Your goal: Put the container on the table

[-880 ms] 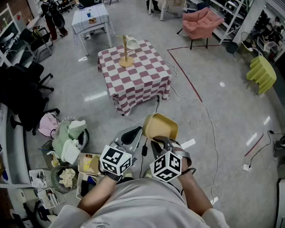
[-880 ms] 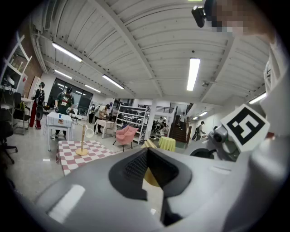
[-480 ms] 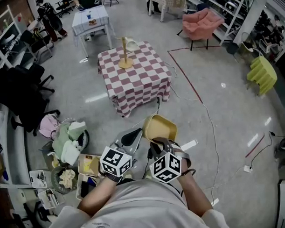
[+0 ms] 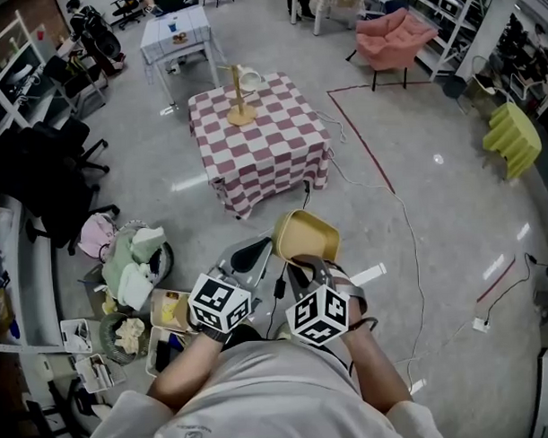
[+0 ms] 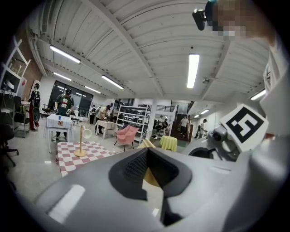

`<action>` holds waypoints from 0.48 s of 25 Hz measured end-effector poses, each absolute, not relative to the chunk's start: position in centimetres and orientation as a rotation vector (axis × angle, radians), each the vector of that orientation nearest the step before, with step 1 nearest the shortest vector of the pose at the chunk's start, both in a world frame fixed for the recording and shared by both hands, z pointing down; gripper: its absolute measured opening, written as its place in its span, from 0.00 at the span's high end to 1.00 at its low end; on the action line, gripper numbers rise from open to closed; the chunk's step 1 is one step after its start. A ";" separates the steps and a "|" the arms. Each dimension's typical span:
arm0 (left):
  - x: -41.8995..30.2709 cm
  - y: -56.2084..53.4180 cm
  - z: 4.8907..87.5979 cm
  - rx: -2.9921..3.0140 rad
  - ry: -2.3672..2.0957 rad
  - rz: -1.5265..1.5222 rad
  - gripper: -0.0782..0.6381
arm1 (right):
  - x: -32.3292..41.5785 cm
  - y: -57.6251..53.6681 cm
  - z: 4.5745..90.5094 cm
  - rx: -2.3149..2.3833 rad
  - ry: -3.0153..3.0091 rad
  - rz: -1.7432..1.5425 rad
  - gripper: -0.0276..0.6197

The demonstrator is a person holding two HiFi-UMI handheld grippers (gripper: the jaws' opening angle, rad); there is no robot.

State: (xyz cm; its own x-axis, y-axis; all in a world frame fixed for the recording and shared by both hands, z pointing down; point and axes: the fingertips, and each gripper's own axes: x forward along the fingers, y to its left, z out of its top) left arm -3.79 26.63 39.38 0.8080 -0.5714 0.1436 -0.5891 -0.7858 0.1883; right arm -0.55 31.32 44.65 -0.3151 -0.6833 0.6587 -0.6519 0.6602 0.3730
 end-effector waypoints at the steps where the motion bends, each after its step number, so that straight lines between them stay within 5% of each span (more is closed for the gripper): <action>1: -3.4 26.6 39.4 2.768 -0.905 0.117 0.88 | -0.2 31.2 44.7 1.033 -2.038 -0.051 0.90; 12: -2.0 24.1 40.0 2.765 -0.919 0.115 0.88 | 0.8 28.5 45.3 1.009 -2.033 -0.086 0.90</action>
State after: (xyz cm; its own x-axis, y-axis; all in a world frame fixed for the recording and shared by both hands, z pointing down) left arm -1.95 24.06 40.02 0.8009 -0.5812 0.1443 -0.5988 -0.7785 0.1879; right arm 0.80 28.53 45.28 -0.3198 -0.6826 0.6571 -0.6250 0.6732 0.3952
